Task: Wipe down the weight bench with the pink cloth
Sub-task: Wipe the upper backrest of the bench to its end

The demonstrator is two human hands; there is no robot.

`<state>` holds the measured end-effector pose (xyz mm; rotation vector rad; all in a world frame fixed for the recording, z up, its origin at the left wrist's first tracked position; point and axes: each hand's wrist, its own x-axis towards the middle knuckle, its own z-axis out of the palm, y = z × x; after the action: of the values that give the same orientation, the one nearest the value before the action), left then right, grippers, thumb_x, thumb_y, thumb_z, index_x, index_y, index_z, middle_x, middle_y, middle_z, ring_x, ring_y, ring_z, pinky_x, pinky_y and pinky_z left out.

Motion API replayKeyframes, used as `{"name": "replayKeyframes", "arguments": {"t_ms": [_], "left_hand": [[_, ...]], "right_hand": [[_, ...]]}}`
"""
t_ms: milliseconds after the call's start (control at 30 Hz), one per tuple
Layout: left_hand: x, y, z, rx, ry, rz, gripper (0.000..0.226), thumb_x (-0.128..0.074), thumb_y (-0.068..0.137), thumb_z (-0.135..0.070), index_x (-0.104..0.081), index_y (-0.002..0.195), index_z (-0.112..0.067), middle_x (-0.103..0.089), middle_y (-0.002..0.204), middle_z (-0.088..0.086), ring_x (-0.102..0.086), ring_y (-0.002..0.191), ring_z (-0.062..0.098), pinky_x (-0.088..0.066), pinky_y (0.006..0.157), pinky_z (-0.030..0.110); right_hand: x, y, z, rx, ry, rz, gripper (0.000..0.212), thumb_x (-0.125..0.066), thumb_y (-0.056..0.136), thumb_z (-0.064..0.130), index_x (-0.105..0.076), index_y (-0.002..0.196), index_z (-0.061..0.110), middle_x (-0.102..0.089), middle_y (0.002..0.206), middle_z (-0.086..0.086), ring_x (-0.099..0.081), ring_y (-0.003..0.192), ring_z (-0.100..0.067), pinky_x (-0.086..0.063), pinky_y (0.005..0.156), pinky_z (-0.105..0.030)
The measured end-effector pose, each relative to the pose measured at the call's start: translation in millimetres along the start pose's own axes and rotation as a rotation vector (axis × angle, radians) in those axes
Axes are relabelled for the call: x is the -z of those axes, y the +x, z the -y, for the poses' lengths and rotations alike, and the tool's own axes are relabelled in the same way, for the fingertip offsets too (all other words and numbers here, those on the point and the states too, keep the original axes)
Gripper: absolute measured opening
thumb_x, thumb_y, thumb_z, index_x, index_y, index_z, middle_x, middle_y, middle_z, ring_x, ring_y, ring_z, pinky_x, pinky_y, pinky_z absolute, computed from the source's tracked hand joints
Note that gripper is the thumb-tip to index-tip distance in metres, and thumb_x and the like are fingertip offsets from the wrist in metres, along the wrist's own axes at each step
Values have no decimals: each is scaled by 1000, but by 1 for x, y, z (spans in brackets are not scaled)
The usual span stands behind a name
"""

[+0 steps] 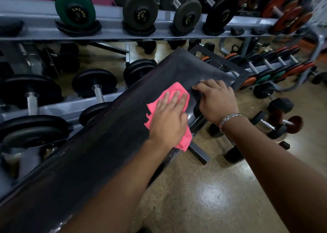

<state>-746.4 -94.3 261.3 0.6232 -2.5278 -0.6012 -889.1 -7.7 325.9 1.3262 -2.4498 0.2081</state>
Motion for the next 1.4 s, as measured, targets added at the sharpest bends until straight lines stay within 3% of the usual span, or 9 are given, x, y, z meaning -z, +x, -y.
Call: {"name": "replayKeyframes", "arguments": {"t_ms": [167, 333, 500, 667, 800, 933, 1100, 1233, 1400], "left_hand": [[6, -11, 27, -259, 2, 81, 64, -29, 94, -35, -35, 156, -26, -30, 165, 0, -15, 156, 22, -8, 128, 37], [4, 14, 15, -5, -63, -30, 64, -28, 93, -33, -36, 156, -26, -31, 164, 1, -14, 157, 24, -8, 128, 38], [14, -10, 40, -265, -95, 86, 64, -33, 90, -26, -44, 153, -26, -36, 162, -2, -18, 156, 17, -12, 128, 38], [20, 20, 56, -36, -101, -13, 63, -35, 91, -25, -41, 154, -29, -32, 163, -1, -16, 156, 19, -5, 128, 32], [23, 4, 71, -256, -87, 98, 65, -32, 89, -24, -44, 153, -28, -33, 162, -5, -17, 156, 15, -8, 128, 32], [28, 30, 75, -86, -110, 17, 66, -29, 88, -32, -45, 151, -30, -36, 161, -1, -21, 155, 20, -6, 127, 27], [27, 12, 83, -239, -109, 71, 63, -32, 90, -25, -46, 151, -29, -36, 160, -4, -20, 155, 16, -9, 128, 32], [28, 41, 83, 29, -129, -46, 62, -33, 91, -27, -43, 152, -32, -35, 162, 0, -20, 156, 24, -11, 128, 41], [37, 35, 103, -169, -118, 73, 62, -34, 90, -25, -44, 152, -32, -34, 161, -6, -20, 154, 13, -11, 128, 36]], "right_hand": [[0, -5, 0, 2, -2, -48, 29, -49, 93, 36, -63, 117, 30, -61, 127, 3, -52, 113, -30, -42, 88, -44], [-1, 0, 10, -11, -66, -45, 30, -47, 91, 48, -62, 108, 27, -63, 114, 1, -55, 105, -31, -43, 86, -43], [-6, -4, 5, -14, -30, -78, 30, -48, 91, 44, -64, 110, 28, -64, 122, 2, -56, 109, -30, -43, 93, -43], [-4, -2, 7, -25, -37, -62, 28, -45, 92, 37, -63, 111, 30, -63, 122, 4, -55, 109, -28, -41, 94, -43], [-6, -6, 4, -17, -14, -85, 28, -47, 92, 37, -64, 112, 29, -63, 122, 5, -56, 108, -28, -41, 95, -44], [-4, -2, 8, -30, -38, -64, 27, -45, 92, 38, -62, 111, 29, -64, 116, 4, -55, 105, -27, -40, 94, -43], [-4, -5, 3, -20, 0, -72, 29, -46, 93, 38, -63, 114, 30, -63, 119, 5, -54, 108, -27, -40, 96, -44], [-2, -3, 7, -32, -18, -62, 26, -46, 92, 38, -62, 112, 30, -63, 113, 5, -54, 105, -27, -39, 94, -43], [-6, -7, 1, -29, 30, -92, 28, -49, 93, 38, -65, 114, 30, -63, 122, 5, -54, 112, -27, -38, 99, -44]]}}
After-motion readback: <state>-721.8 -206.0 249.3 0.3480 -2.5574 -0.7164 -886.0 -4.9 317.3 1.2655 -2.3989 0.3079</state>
